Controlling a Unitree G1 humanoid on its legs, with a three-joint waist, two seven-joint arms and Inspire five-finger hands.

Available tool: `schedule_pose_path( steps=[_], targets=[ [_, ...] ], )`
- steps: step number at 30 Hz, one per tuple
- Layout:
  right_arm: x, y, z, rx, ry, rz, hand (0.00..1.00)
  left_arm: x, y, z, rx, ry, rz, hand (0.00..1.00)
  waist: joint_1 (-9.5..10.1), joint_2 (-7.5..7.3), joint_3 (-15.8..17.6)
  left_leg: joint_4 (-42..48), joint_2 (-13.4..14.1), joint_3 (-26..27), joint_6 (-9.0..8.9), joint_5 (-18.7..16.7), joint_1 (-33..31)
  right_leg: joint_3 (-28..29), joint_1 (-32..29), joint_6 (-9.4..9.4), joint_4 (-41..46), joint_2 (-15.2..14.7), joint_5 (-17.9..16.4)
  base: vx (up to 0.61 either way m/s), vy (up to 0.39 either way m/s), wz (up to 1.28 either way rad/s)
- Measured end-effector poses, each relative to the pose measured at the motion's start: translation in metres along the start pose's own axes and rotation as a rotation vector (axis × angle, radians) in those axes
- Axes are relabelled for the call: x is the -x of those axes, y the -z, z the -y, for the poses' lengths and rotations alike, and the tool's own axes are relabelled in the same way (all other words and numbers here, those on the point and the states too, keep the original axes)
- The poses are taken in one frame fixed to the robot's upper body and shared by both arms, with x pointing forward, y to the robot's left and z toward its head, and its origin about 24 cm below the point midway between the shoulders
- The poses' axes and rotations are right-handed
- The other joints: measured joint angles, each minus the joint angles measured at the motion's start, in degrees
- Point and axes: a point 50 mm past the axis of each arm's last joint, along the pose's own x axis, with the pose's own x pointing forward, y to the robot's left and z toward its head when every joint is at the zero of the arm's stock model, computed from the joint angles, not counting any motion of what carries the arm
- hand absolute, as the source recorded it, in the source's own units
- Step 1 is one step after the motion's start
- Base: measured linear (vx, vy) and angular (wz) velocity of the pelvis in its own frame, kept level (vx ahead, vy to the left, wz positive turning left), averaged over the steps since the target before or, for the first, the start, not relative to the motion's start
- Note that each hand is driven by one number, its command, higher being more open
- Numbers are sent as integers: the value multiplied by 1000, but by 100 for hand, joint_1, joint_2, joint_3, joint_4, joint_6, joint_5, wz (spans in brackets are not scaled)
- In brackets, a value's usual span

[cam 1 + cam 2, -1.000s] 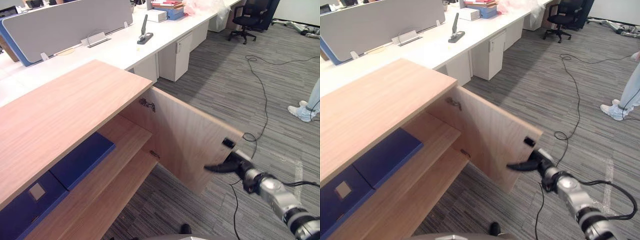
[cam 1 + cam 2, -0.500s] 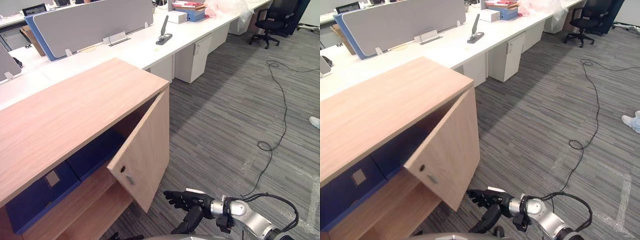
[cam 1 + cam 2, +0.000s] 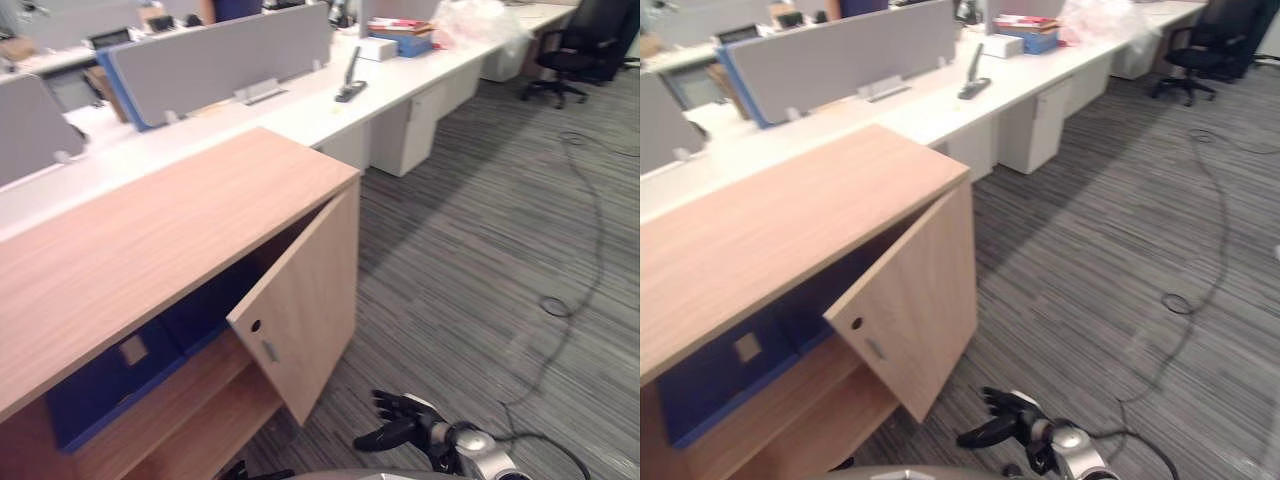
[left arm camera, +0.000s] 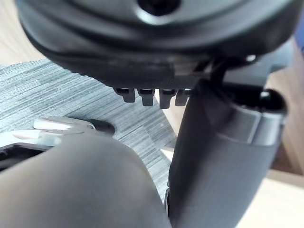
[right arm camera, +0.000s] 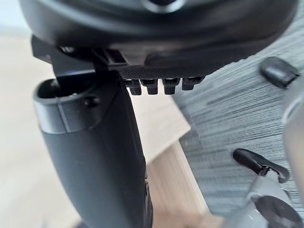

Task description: Walk over to the cabinet, pick up the folder, carry it to the office cabinet, place the folder inside the office cabinet, then close the office cabinet door

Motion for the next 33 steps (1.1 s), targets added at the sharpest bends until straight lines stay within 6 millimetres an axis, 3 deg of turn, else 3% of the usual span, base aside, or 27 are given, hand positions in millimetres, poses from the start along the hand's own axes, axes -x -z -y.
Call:
schedule_pose_path(
  steps=[1, 2, 3, 4, 5, 6, 7, 8, 9, 10, 12, 14, 15, 19, 21, 22, 23, 24, 25, 26, 27, 28, 29, 30, 31, 33],
  targets=[
    [5, 24, 14, -175, 124, -71, 100, -1, -2, 0, 5, -9, 6, 100, -5, -23, 4, 106, -295, -371, 53, -34, -8, -223, -106, 114, 831, -461, -442, -27, 95, 111],
    [6, 25, 17, -200, 145, -72, 100, -1, -2, 0, 6, -11, 7, 100, 0, -25, 5, 114, -345, -445, 65, -38, -25, -244, -123, 124, 963, -540, -494, -51, 75, 148],
    [10, 27, 28, -377, 230, -41, 100, -2, -7, 2, 7, -21, 13, 100, -34, -8, 40, 193, -548, -897, 142, -51, -113, -73, -241, 90, 1531, -830, -613, -59, 24, 162],
    [12, 32, 31, -450, 289, -42, 100, -5, -16, 6, 0, -23, 35, 100, -41, -8, 82, 375, -717, -1347, 176, -54, -239, 484, -346, -7, 2009, -914, -627, -65, 25, 189],
    [13, 37, 29, -457, 302, -57, 100, -6, -21, 7, -9, -24, 47, 100, -21, -24, 94, 470, -778, -1555, 183, -56, -277, 902, -377, -72, 2185, -874, -656, -38, -29, 182],
    [11, 40, 21, -464, 302, -64, 100, -6, -25, 7, -8, -36, 59, 100, 63, -7, 82, 699, -875, -1899, 148, -95, -448, 1884, -542, -146, 2517, -656, -870, -29, -130, 169],
    [7, 40, 9, -407, 272, -85, 100, -6, -27, 5, -15, -50, 63, 100, 58, -125, 23, 930, -991, -2256, 81, -139, -695, 2895, -513, 55, 2381, -285, -1089, -26, -188, 167],
    [5, 41, 4, -363, 252, -102, 100, -6, -30, 2, -32, -59, 70, 100, 61, -212, -26, 1026, -1089, -2419, 55, -154, -838, 3271, -476, 149, 2226, -188, -1136, -22, -254, 168],
    [4, 44, -4, -295, 230, -135, 100, -7, -35, -2, -52, -71, 84, 100, 113, -424, -26, 1174, -1254, -2617, 11, -187, -1014, 3664, -258, 346, 1924, -226, -1506, -17, -269, 130],
    [4, 48, -5, -260, 232, -161, 100, -7, -38, -2, -39, -77, 89, 100, 239, -466, -4, 1253, -1255, -2661, -81, -215, -1136, 3564, -162, 584, 1670, -307, -1751, -38, -251, 117],
    [6, 52, -1, -320, 257, -171, 100, -7, -36, -2, -3, -88, 85, 100, 193, -454, 0, 1740, -1151, -2589, -102, -246, -1359, 3060, -104, 460, 1693, -296, -1792, -101, -223, 116],
    [6, 53, -3, -328, 256, -173, 100, -7, -37, -3, 28, -95, 92, 100, 170, -446, 2, 2049, -996, -2444, -159, -495, -1517, 2613, 15, 406, 1711, -175, -1836, -64, -184, 114],
    [4, 52, -9, -333, 240, -173, 100, -6, -38, -7, 64, -110, 101, 100, 263, -521, 32, 1968, -936, -2536, -328, -474, -1537, 2483, 43, 372, 1707, -81, -1866, -5, -96, 56],
    [3, 55, -17, -434, 243, -156, 100, -4, -31, -18, 178, -152, 94, 100, 272, -661, 133, 1851, -781, -2978, -507, -376, -1630, 2015, 281, 240, 1319, 173, -1741, 39, -86, 52],
    [3, 54, -18, -496, 254, -135, 100, -4, -32, -19, 212, -152, 104, 100, 261, -685, 232, 1922, -776, -2972, -489, -283, -1710, 1759, 397, 202, 1264, 197, -1743, 25, -90, 74],
    [3, 52, -18, -527, 259, -117, 100, -4, -37, -18, 213, -150, 118, 100, 221, -733, 321, 1985, -752, -2702, -395, -149, -1817, 1487, 510, 162, 1203, 154, -1731, -22, -83, 108],
    [2, 50, -18, -542, 263, -100, 100, -5, -44, -17, 215, -146, 140, 100, 245, -753, 445, 1943, -570, -1977, -160, 18, -1924, 1239, 577, 119, 1165, 119, -1710, -33, -54, 97],
    [2, 49, -17, -543, 264, -94, 100, -5, -46, -17, 221, -147, 147, 100, 271, -799, 479, 2075, -425, -1452, -94, -44, -2020, 1129, 565, 74, 1147, 94, -1686, -18, -59, 83],
    [3, 49, -14, -543, 274, -88, 100, -4, -43, -17, 259, -156, 143, 100, 252, -724, 481, 3041, -7, -225, -54, -392, -2336, 929, 581, 54, 1125, 123, -1682, 23, -39, 58],
    [3, 48, -13, -555, 281, -79, 100, -4, -42, -17, 265, -162, 140, 100, 247, -697, 488, 3446, 194, 285, 6, -581, -2363, 834, 618, 54, 1115, 121, -1682, 78, -22, 78],
    [4, 48, -11, -587, 294, -68, 100, -4, -43, -16, 273, -166, 142, 100, 229, -655, 507, 3881, 561, 1229, 166, -899, -2238, 640, 705, 54, 1124, 88, -1682, 113, 32, 92],
    [6, 49, -7, -646, 316, -52, 100, -5, -44, -14, 271, -160, 144, 100, 186, -532, 494, 3925, 802, 2060, 440, -1072, -2148, 419, 727, 81, 1240, 91, -1710, 126, 67, 117],
    [6, 48, -5, -725, 339, -27, 100, -5, -47, -14, 265, -155, 153, 100, 150, -513, 550, 3842, 835, 2433, 531, -1084, -2151, 323, 698, 102, 1388, 68, -1773, 73, 69, 133],
    [8, 52, -4, -832, 371, -12, 100, -5, -48, -15, 256, -156, 159, 100, 38, -547, 531, 3428, 565, 2453, 541, -1090, -2094, 322, 649, 30, 1369, -18, -1853, 63, 67, 153],
    [7, 57, -11, -955, 390, -2, 100, -6, -52, -15, 245, -154, 168, 100, -52, -710, 483, 2735, 86, 2354, 679, -911, -1972, 344, 745, -7, 1076, -170, -1846, 42, 45, 131],
    [9, 62, -11, -1075, 425, 6, 100, -7, -50, -12, 233, -144, 150, 100, -43, -771, 426, 1904, -353, 2255, 749, -465, -1728, 335, 929, 29, 633, -283, -1541, 47, 44, 85]
  ],
)
